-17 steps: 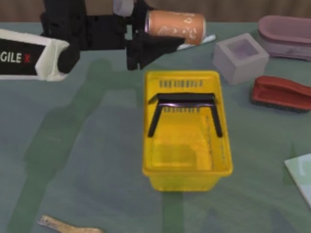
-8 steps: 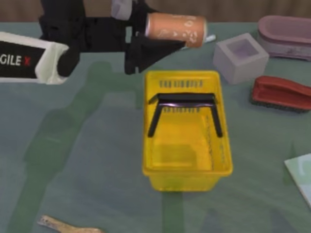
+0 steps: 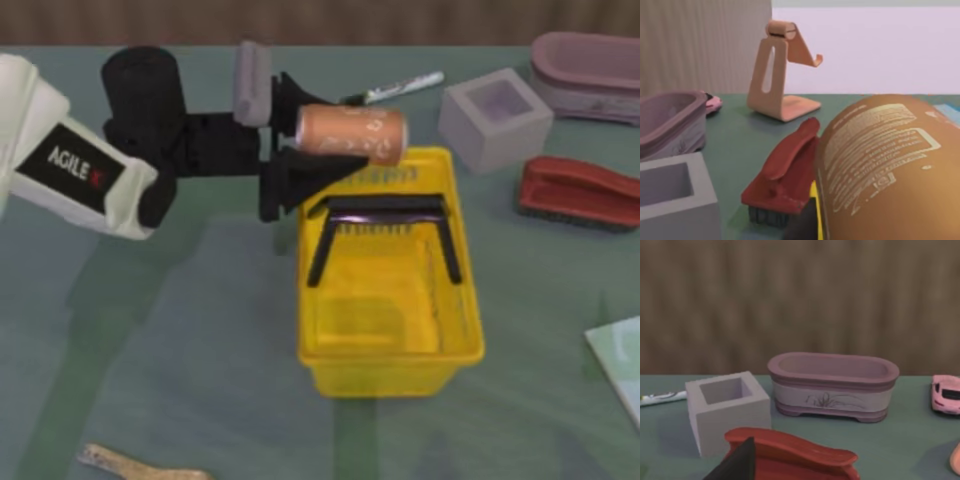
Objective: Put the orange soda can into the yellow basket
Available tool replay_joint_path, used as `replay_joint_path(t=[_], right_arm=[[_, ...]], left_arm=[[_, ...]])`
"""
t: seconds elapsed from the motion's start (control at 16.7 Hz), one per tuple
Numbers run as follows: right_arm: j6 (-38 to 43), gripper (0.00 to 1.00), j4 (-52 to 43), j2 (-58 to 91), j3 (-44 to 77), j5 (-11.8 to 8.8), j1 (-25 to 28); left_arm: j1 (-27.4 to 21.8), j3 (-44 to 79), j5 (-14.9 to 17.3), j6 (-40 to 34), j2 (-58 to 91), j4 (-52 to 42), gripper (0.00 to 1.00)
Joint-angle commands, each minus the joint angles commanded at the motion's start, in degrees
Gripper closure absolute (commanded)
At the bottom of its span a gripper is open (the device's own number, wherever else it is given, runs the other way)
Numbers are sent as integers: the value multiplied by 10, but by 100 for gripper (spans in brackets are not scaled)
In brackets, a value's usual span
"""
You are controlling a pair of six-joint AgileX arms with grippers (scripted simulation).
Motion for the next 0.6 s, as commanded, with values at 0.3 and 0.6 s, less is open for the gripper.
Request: replay_joint_path(t=[0.3, 0.6], right_arm=[[0, 0, 0, 0, 0, 0, 0], [0, 0, 0, 0, 0, 0, 0]], left_arm=[[1, -4, 0, 0, 10, 12, 100], [1, -4, 0, 0, 10, 12, 62]])
